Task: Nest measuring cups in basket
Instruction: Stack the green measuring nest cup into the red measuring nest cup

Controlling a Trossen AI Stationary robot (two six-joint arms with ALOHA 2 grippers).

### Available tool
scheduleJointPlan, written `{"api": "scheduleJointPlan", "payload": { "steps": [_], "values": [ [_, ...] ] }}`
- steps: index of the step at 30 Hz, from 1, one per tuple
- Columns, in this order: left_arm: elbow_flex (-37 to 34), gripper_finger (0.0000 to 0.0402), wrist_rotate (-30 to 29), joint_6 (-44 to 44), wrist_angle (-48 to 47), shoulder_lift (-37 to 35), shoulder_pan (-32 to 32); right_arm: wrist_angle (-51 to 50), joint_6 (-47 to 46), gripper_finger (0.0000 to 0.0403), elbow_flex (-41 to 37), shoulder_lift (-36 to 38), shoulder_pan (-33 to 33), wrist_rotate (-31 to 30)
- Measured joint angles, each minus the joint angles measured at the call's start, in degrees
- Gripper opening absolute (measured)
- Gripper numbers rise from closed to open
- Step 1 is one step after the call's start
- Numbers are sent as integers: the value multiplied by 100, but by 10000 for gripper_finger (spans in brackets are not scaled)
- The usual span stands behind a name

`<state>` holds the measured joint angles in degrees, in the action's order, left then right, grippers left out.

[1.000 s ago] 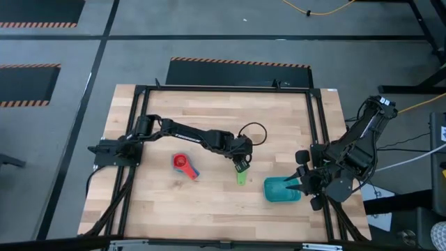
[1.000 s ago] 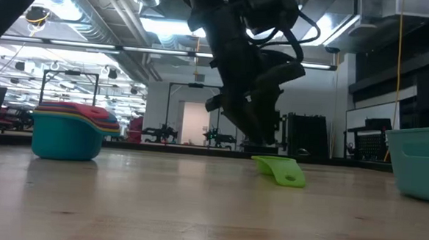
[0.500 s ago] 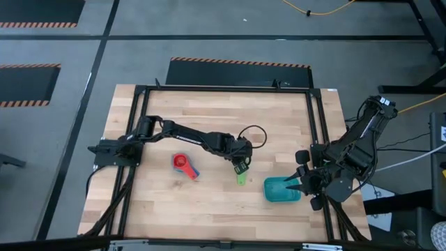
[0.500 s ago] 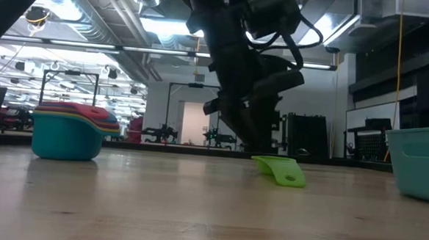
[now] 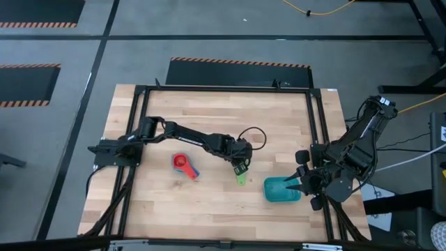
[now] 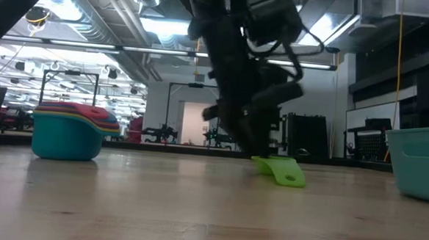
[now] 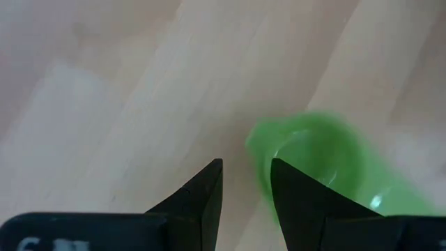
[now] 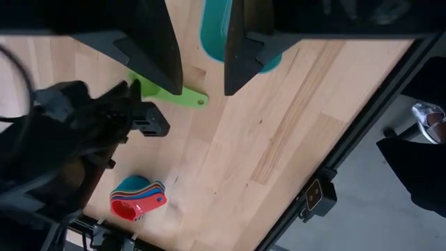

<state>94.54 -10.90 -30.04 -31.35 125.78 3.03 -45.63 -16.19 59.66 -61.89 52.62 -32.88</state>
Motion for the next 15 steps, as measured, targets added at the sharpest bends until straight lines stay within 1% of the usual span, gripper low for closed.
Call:
{"api": "scheduleJointPlan", "payload": {
  "steps": [1,3,5,12,15],
  "values": [
    [-10,114,45,-6,-55,9,0,-2,1,112,0,0,0,0],
    [24,114,117,-7,165,120,0,0,5,112,0,0,0,0],
    [4,114,161,-20,115,193,0,-2,10,112,0,1,0,0],
    [14,114,180,-125,227,273,0,-3,18,112,0,2,0,0],
    [14,108,182,-127,221,273,0,-2,17,112,0,2,0,-1]
  ]
}}
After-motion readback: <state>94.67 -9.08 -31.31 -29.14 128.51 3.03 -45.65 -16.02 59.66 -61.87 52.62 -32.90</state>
